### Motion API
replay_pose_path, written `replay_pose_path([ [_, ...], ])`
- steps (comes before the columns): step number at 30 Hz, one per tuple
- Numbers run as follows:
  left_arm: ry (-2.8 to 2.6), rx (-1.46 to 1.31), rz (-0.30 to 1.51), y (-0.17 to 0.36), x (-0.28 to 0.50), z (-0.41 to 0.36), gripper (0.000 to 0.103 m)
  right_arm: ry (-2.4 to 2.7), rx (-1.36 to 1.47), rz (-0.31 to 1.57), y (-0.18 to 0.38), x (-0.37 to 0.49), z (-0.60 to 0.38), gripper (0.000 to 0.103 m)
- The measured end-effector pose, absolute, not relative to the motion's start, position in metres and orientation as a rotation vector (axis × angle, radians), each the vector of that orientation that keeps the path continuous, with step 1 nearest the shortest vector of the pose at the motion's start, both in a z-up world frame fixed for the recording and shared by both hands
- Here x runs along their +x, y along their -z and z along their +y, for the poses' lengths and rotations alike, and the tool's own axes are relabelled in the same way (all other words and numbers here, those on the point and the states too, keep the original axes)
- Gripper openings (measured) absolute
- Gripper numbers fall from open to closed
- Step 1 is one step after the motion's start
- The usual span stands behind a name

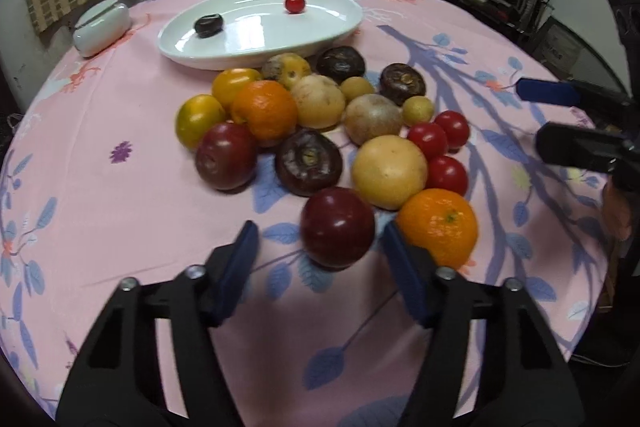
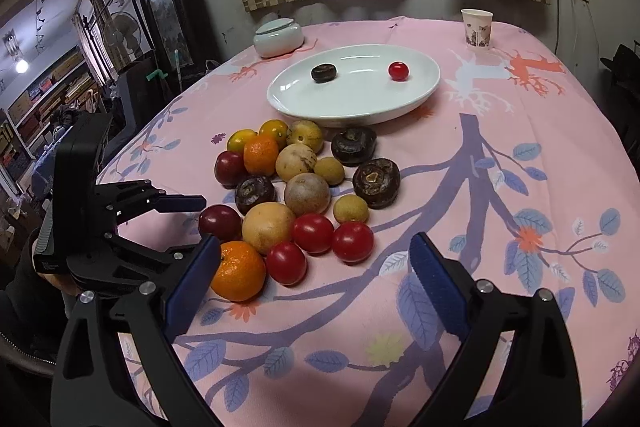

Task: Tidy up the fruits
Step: 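Grasp a dark red plum with the left tool while the right tool grasps a red tomato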

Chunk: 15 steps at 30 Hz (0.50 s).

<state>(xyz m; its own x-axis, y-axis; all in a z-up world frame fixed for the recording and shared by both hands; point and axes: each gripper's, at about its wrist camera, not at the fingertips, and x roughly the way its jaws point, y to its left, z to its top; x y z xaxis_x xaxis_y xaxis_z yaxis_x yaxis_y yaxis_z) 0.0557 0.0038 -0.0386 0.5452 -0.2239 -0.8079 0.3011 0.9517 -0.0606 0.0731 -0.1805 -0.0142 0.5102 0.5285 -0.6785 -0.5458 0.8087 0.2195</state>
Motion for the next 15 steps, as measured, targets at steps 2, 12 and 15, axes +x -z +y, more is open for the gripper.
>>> replay_pose_path([
  [2,0.335,0.078,0.965,0.041,0.058,0.002,0.039,-0.642,-0.025,0.817,0.017,0.074,-0.180,0.096],
  [12,0.297,0.081,0.932,0.037,0.052,-0.002,0.038,-0.614,-0.107,0.828,0.025,0.072,-0.174,0.096],
  [15,0.291,0.063,0.913,0.030,0.047,0.005,0.038,-0.606,-0.146,0.862,0.031,0.073,-0.173,0.096],
])
